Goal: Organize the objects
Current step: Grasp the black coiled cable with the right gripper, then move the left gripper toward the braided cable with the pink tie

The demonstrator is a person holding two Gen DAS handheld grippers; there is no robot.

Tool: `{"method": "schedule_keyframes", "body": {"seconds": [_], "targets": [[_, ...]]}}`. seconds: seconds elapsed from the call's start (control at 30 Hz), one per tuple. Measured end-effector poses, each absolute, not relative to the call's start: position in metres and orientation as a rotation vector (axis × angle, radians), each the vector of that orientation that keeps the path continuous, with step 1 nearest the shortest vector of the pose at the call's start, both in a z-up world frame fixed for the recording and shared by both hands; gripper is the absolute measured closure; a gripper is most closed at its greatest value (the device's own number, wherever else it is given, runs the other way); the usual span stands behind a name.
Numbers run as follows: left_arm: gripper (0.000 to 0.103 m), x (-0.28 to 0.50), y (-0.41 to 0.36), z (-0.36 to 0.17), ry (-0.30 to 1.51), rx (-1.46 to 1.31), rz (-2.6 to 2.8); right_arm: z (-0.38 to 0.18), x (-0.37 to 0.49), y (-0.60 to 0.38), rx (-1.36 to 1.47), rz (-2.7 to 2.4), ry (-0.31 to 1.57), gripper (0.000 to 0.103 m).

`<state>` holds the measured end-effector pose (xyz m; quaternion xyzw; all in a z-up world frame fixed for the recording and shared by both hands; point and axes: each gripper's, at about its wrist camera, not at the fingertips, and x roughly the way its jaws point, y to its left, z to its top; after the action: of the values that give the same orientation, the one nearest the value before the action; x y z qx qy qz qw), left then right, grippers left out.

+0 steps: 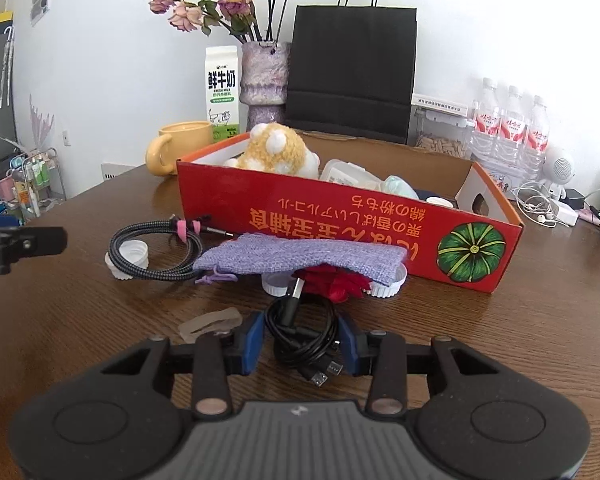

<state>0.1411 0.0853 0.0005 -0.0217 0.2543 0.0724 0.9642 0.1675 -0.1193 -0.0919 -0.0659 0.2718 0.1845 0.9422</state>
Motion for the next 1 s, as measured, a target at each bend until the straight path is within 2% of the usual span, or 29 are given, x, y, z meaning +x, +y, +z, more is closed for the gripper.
{"method": "schedule_keyframes", "body": {"seconds": [0.4, 0.7, 0.73, 0.77, 0.93, 0.97, 1.0], "targets": [[0.0, 0.224, 0.036, -0.019, 0.72, 0.144, 0.03, -0.093, 0.119, -0.158, -0.084, 0.401, 0.564, 0.064], [0.0, 0.261, 0.049, -0.029, 0.832, 0.046, 0.036, -0.098, 0.12, -0.162, -0.053, 0.406, 0.566, 0.064], [0.003, 0.261, 0.052, -0.029, 0.836, 0.021, 0.031, -0.098, 0.12, -0.163, -0.052, 0.406, 0.565, 0.064], [0.013, 0.258, 0.054, -0.028, 0.824, -0.001, 0.017, -0.098, 0.12, -0.163, -0.05, 0.407, 0.565, 0.064], [0.017, 0.232, 0.054, -0.013, 0.704, 0.001, 0.036, -0.099, 0.12, -0.165, -0.04, 0.407, 0.565, 0.064], [0.024, 0.222, 0.054, -0.007, 0.662, 0.001, 0.037, -0.099, 0.119, -0.165, -0.038, 0.407, 0.564, 0.064], [0.073, 0.21, 0.054, 0.0, 0.621, -0.007, 0.016, -0.1, 0.118, -0.165, -0.036, 0.407, 0.565, 0.064]]}}
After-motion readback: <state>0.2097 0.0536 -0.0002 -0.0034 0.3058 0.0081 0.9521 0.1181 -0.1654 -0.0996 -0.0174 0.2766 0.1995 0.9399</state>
